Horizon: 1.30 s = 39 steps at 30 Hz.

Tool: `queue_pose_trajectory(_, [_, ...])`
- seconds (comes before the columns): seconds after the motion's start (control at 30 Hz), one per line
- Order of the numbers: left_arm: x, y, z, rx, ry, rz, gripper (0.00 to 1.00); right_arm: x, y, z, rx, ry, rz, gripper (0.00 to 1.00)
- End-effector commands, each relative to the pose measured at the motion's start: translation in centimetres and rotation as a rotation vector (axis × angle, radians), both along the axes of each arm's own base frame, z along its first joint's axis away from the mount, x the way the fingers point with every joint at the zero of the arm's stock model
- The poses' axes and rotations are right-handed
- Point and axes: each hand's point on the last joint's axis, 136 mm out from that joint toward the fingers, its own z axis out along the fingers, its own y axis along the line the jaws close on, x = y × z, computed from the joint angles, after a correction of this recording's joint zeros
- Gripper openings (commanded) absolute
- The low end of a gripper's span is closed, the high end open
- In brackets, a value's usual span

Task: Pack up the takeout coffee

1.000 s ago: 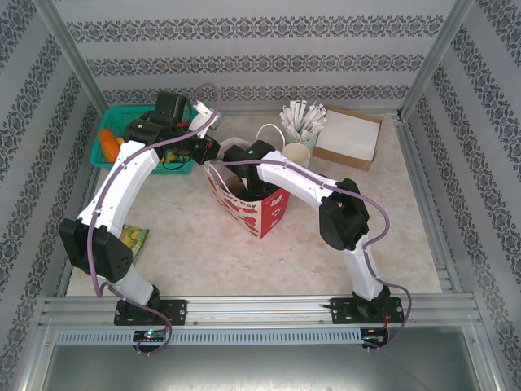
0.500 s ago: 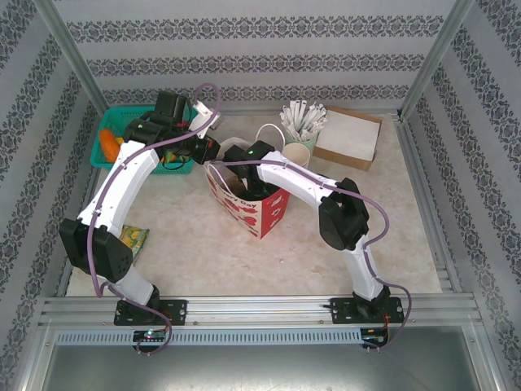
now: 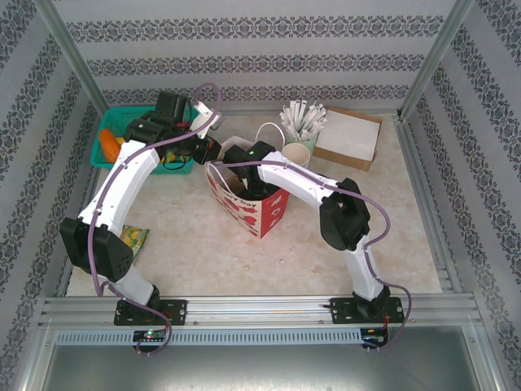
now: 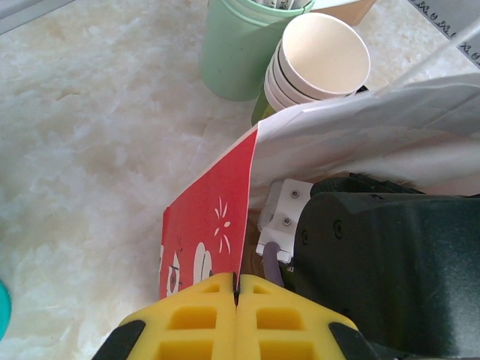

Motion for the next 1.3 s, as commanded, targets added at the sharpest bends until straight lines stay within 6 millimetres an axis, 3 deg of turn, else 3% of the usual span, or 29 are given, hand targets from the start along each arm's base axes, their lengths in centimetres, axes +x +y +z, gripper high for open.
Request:
queue_pose_trajectory(0.0, [-0.4, -1.1, 0.3, -0.04, 0.004, -0.042, 0.0, 2.2, 0.6, 0.0, 0.036, -0.091, -0.033, 0.62])
queue_pose_trajectory(0.37, [-0.1, -0.9, 0.1, -0.027, 0.003, -0.034, 0.0, 2.7, 0.8, 1.1, 0.065, -0.138, -0.04, 0.62])
queue_pose_trajectory(0.7, [0.1, -1.0, -0.2, -0.026, 0.011, -0.036, 0.0, 2.9, 0.9, -2.3, 0.033, -0.104, -0.042, 0.62])
queue_pose_trajectory(1.27, [0.2, -0.9, 0.0, -0.021, 0.01, -0.034, 0.0, 2.5, 1.0, -3.3, 0.044, -0.094, -0.048, 0.63])
